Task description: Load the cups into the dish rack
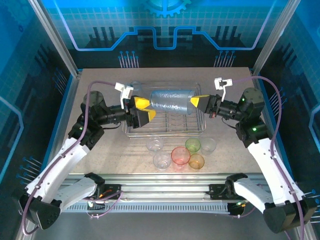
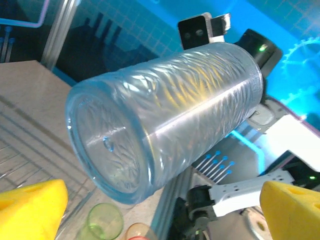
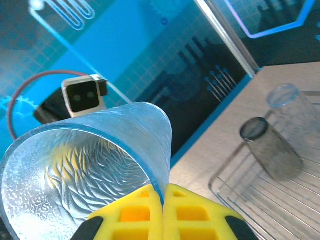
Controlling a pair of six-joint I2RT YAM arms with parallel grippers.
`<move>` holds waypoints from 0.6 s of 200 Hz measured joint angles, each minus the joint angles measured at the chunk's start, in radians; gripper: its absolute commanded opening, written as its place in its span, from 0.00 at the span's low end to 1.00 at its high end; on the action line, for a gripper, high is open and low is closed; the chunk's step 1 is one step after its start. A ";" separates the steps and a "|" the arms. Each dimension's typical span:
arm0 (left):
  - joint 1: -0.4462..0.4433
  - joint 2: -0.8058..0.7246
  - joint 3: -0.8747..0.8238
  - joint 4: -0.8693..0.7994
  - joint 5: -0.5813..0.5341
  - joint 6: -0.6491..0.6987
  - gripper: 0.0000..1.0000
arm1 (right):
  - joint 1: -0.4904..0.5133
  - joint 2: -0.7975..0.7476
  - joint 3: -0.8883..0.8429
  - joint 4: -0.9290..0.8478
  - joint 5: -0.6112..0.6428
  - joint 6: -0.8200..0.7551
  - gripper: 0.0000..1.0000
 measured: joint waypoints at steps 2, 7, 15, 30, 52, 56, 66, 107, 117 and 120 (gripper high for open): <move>0.000 0.001 0.000 0.004 0.005 -0.004 0.99 | 0.000 0.001 0.000 0.011 -0.005 0.008 0.00; 0.000 0.003 0.000 0.018 0.013 -0.015 1.00 | 0.000 0.003 -0.001 0.034 -0.015 0.024 0.00; 0.000 0.007 0.000 0.035 0.026 -0.026 0.99 | 0.000 0.007 -0.003 0.074 -0.031 0.051 0.00; 0.000 0.012 0.000 0.061 0.041 -0.044 0.99 | 0.001 0.014 -0.005 0.142 -0.057 0.093 0.00; 0.000 0.023 0.000 0.084 0.051 -0.057 0.99 | 0.007 0.031 -0.005 0.203 -0.082 0.130 0.00; 0.000 0.026 0.000 0.085 0.052 -0.060 1.00 | 0.009 0.034 -0.005 0.211 -0.086 0.134 0.00; 0.000 0.033 0.000 0.087 0.055 -0.069 0.99 | 0.014 0.040 -0.005 0.221 -0.096 0.142 0.00; 0.000 0.047 0.000 0.123 0.079 -0.100 0.99 | 0.039 0.063 -0.005 0.231 -0.105 0.151 0.00; 0.000 0.048 0.000 0.137 0.086 -0.109 0.99 | 0.046 0.068 -0.005 0.232 -0.105 0.151 0.00; 0.000 0.049 0.000 0.143 0.089 -0.113 0.99 | 0.048 0.069 -0.006 0.231 -0.105 0.151 0.00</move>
